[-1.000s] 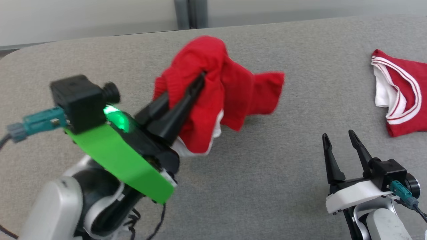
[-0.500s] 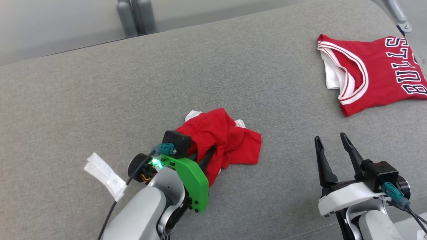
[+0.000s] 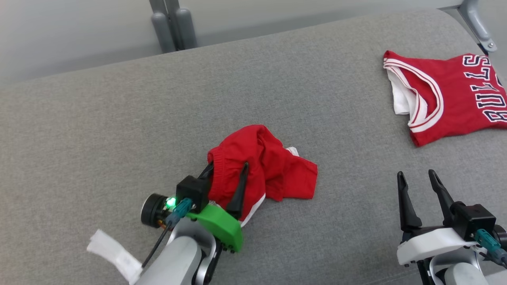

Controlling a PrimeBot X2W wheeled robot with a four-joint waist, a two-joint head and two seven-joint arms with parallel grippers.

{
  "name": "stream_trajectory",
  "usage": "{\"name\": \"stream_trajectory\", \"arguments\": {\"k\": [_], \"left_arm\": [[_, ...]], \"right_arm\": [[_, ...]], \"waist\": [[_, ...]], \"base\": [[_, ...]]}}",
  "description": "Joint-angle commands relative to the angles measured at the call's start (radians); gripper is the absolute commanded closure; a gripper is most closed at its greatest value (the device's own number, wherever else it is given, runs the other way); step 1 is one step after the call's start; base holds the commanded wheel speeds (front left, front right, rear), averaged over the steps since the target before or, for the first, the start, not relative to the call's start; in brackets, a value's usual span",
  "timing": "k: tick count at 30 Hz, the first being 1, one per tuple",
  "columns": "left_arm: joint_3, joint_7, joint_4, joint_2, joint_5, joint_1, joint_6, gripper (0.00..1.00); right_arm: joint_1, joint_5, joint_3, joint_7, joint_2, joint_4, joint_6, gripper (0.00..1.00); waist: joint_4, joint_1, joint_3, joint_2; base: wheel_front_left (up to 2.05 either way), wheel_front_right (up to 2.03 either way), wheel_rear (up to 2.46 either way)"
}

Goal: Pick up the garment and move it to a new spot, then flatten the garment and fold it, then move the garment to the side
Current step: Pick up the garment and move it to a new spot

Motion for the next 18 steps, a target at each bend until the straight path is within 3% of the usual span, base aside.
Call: {"name": "stream_trajectory", "arguments": {"k": [1,6,10,18], "left_arm": [[0.014,-0.02,-0.033,0.015,0.005,0.052,0.021,0.0],[0.079,-0.056,-0.211,0.072,0.028,0.208,0.1,0.0],[0.19,-0.059,-0.341,0.088,0.053,0.338,0.129,0.0],[0.416,-0.059,-0.428,0.09,0.131,0.545,0.075,0.0]], "right_arm": [[0.015,-0.008,-0.009,-0.003,-0.002,-0.007,-0.001,0.0],[0.05,-0.024,-0.026,-0.003,0.002,-0.035,0.0,0.0],[0.086,-0.036,-0.035,-0.003,0.002,-0.051,-0.001,0.0],[0.117,-0.045,-0.046,-0.003,0.005,-0.076,0.0,0.0]], "waist": [[0.054,0.0,-0.053,0.0],[0.102,0.0,-0.095,0.0],[0.137,0.0,-0.125,0.0],[0.153,0.0,-0.151,0.0]], "base": [[0.0,0.0,0.0],[0.0,0.0,0.0],[0.0,0.0,0.0],[0.0,0.0,0.0]]}}
